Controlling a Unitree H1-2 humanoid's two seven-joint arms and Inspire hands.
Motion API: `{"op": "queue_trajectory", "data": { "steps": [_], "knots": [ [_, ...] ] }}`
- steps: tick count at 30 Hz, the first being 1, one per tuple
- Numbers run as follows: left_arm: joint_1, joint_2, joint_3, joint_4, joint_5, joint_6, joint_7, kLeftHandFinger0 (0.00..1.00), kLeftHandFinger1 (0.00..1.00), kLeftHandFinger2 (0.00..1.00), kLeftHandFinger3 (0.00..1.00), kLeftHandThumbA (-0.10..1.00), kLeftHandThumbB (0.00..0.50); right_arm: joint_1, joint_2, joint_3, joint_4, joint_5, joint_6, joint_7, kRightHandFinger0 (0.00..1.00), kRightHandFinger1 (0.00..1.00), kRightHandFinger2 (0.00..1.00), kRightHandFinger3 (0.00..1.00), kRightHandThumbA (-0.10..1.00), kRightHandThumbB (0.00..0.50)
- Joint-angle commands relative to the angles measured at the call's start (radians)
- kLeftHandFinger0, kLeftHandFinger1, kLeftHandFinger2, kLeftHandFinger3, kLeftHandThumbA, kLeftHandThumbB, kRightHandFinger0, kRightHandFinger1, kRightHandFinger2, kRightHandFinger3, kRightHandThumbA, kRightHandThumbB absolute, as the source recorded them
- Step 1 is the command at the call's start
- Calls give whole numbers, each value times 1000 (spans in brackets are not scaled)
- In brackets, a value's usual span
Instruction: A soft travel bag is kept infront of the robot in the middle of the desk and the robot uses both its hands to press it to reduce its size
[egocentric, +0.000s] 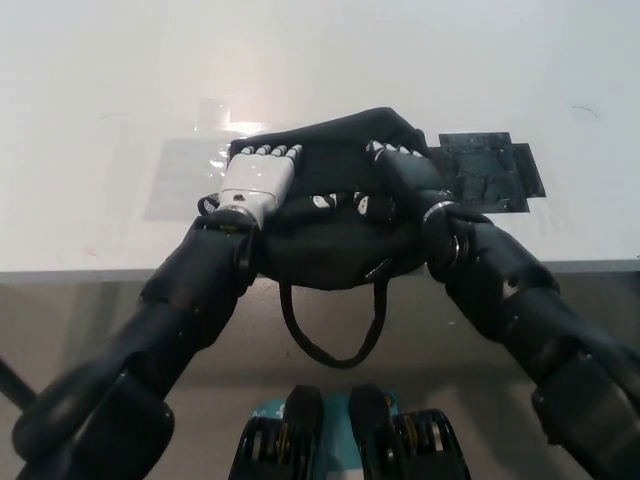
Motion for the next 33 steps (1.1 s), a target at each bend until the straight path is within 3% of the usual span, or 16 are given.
{"op": "queue_trajectory", "data": {
  "steps": [1, 13, 21, 26, 30, 32, 33],
  "knots": [
    [67, -15, -21, 87, -5, -19, -37, 1000, 1000, 1000, 1000, 1000, 58, 49, -11, 70, 67, -114, 73, 33, 1000, 1000, 1000, 1000, 1000, 177],
    [61, -26, -34, 127, -1, -35, -28, 1000, 1000, 1000, 1000, 1000, 45, 65, -31, 121, 92, -152, 93, 34, 1000, 1000, 1000, 1000, 1000, 200],
    [8, 2, -16, 91, -16, -58, -30, 1000, 1000, 1000, 1000, 1000, 51, -16, -69, 45, 60, -96, 45, 52, 1000, 1000, 1000, 1000, 1000, 165],
    [-76, 62, 34, -50, -47, -92, -41, 1000, 1000, 1000, 1000, 1000, 57, -118, -115, -212, -52, 78, -49, 31, 1000, 1000, 1000, 1000, 1000, 169],
    [-126, 92, 93, -145, -77, -87, -59, 1000, 1000, 1000, 1000, 1000, 51, -175, -132, -329, -124, 113, -73, 35, 1000, 1000, 1000, 1000, 1000, 175],
    [-179, 112, 126, -191, -90, -83, -72, 1000, 1000, 1000, 1000, 1000, 44, -194, -150, -414, -239, 167, -44, 81, 1000, 1000, 1000, 1000, 1000, 199],
    [-196, 120, 142, -212, -97, -83, -82, 1000, 1000, 1000, 1000, 1000, 44, -199, -155, -445, -281, 175, -22, 96, 1000, 1000, 1000, 1000, 1000, 235]
  ]
}}
